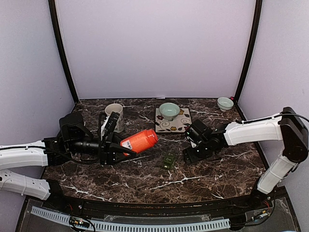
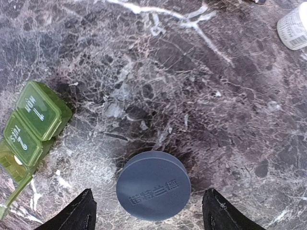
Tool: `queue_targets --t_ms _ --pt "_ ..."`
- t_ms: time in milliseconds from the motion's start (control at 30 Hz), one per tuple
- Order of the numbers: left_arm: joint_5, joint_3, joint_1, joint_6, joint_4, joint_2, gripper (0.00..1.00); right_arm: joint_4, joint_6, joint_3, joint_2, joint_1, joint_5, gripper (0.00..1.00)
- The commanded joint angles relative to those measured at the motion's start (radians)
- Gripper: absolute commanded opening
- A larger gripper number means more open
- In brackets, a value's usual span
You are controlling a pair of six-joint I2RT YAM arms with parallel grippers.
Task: Sort the pills into containers
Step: Place the lid of the pill bottle at the center of the board, then pick up the lid of the pill bottle from the center of the board.
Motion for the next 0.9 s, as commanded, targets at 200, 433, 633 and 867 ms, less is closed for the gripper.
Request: queue_targets --t_ms 200,433,633,867 --pt "0.031 0.040 0.003 0.021 0.013 -0.009 0.00 -0.024 -0.060 0.036 0.068 -0.025 -0.075 0.77" --pt "0.036 0.041 0.003 0.024 0.007 -0.007 0.00 -0.015 -0.071 0.041 0.091 -0.038 -0.087 0.74" --pt "0.037 0.043 0.003 0.028 -0.001 -0.006 0.00 -0.015 -0.087 0.044 0.108 -0.051 -0.098 0.68" --pt "0.041 0.044 0.003 0.028 -0.006 0.001 0.00 -0.015 -0.112 0.054 0.125 -0.064 -0.121 0.47"
